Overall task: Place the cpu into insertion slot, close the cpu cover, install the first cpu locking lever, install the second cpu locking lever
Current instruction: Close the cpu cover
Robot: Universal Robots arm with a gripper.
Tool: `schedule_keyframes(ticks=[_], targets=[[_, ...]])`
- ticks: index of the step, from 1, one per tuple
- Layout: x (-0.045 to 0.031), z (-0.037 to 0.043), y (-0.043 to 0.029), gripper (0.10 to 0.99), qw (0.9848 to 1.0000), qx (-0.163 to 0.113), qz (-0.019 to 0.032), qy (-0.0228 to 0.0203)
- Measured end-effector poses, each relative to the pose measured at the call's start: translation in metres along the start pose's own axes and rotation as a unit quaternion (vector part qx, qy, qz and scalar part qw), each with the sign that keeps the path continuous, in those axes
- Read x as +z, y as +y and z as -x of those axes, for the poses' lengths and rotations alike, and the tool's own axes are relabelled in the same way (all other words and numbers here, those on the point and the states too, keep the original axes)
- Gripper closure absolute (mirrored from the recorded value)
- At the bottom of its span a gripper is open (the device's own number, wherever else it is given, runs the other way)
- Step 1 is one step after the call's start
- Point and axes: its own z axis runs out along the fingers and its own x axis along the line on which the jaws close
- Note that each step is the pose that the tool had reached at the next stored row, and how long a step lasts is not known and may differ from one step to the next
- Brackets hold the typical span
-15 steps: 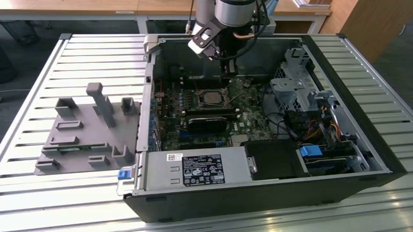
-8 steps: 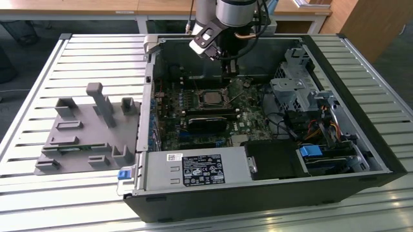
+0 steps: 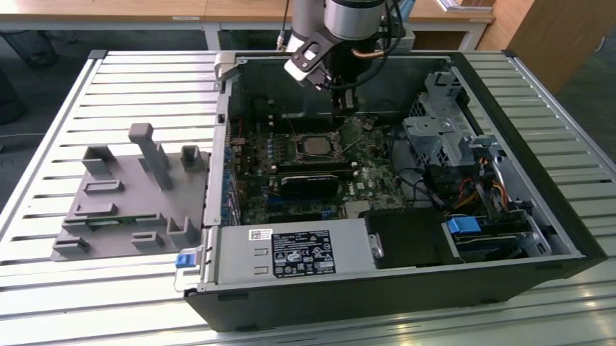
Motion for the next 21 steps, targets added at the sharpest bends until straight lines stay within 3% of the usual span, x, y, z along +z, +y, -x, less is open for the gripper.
schedule_keyframes(ticks=[15,21], targets=[[0.0002,-0.0001,0.0035,0.98,1.0,0.0,0.0,0.0],[0.0005,-0.0003,0.0088,0.98,1.0,0.0,0.0,0.0]])
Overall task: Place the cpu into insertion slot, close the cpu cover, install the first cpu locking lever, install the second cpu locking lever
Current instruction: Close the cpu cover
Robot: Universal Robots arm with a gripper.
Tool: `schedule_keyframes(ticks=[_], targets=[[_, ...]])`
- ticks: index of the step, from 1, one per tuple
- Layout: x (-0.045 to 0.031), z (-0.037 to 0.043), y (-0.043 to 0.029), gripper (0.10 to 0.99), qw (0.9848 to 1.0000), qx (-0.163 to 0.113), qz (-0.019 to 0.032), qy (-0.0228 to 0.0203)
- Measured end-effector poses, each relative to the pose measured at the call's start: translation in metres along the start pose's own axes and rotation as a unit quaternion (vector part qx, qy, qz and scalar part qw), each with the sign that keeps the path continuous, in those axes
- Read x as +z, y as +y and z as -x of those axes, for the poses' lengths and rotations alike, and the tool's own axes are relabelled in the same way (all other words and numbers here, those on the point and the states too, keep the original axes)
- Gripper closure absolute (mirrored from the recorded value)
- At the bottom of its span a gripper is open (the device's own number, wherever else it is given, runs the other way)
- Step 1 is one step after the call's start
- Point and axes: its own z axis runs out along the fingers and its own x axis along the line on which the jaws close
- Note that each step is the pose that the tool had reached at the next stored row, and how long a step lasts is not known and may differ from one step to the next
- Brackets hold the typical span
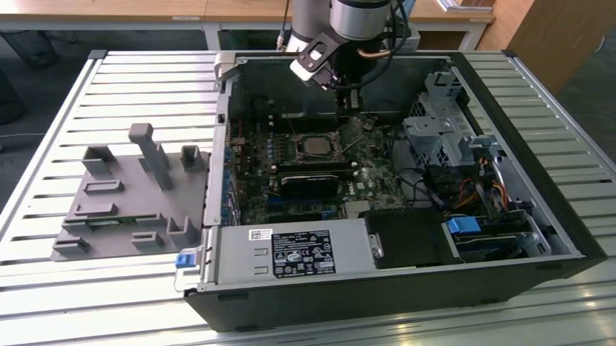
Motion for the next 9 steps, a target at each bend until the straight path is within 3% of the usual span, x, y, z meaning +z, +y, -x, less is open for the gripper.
schedule_keyframes(ticks=[9], targets=[[0.0011,-0.0005,0.0104,0.98,1.0,0.0,-0.0001,0.0]])
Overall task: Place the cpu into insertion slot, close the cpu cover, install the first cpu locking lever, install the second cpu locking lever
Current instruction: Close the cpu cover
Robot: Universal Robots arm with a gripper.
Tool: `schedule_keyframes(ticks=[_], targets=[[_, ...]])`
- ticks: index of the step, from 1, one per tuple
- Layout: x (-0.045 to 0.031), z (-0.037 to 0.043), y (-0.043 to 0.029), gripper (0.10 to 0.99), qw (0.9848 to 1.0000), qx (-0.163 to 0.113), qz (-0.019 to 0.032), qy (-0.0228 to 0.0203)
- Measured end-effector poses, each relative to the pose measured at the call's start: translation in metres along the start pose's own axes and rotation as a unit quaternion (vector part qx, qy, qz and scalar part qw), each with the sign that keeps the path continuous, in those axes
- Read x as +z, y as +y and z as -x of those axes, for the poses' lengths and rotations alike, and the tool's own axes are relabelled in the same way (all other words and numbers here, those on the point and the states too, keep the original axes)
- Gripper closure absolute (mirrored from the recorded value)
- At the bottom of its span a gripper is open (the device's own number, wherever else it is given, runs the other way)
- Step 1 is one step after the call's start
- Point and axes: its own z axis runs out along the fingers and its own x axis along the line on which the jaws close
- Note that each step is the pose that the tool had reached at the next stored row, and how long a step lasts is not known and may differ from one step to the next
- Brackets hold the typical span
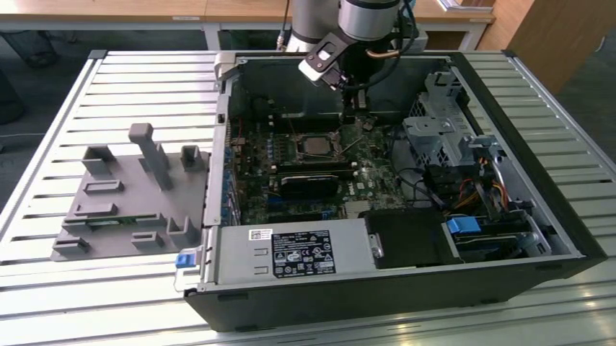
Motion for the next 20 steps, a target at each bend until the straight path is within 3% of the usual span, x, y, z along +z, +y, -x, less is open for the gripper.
schedule_keyframes(ticks=[20], targets=[[0.0039,-0.0015,0.0239,0.98,0.9999,-0.014,-0.0011,0.0006]])
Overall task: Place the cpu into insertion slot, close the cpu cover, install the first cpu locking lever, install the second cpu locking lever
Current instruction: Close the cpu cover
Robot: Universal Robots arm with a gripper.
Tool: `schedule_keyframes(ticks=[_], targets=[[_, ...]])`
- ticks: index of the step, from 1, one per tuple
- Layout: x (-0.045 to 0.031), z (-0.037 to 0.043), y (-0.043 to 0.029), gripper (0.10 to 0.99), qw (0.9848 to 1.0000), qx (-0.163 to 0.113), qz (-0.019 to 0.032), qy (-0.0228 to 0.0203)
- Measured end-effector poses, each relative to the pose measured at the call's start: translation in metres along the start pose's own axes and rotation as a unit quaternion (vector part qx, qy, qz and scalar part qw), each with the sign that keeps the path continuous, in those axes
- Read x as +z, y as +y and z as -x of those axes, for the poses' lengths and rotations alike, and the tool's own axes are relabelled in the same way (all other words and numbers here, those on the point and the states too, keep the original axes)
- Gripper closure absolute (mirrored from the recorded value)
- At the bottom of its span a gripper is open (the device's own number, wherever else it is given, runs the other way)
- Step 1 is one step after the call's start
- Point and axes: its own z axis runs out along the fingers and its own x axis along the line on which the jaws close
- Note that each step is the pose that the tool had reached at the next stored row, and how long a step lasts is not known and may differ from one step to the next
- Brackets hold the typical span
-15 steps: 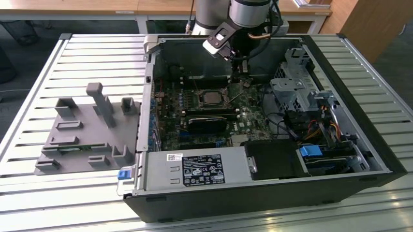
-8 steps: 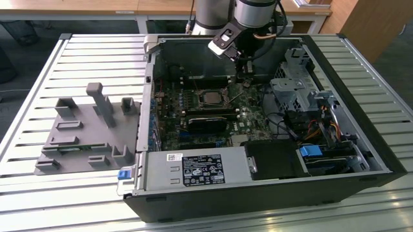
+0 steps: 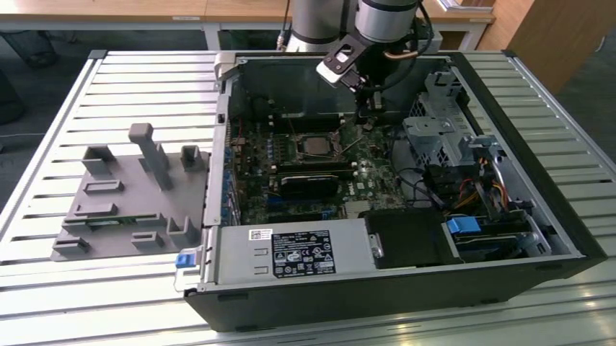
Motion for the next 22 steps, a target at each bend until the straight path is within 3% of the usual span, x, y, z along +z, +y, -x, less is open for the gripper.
schedule_keyframes(ticks=[5,17,22], targets=[[0.0011,-0.0025,0.0032,0.98,1.0,0.0,-0.0006,-0.0001],[0.0035,-0.0051,0.0204,0.98,1.0,0.0,-0.0026,-0.0006],[0.0073,-0.0055,0.0239,0.98,1.0,0.0,-0.0034,-0.0006]])
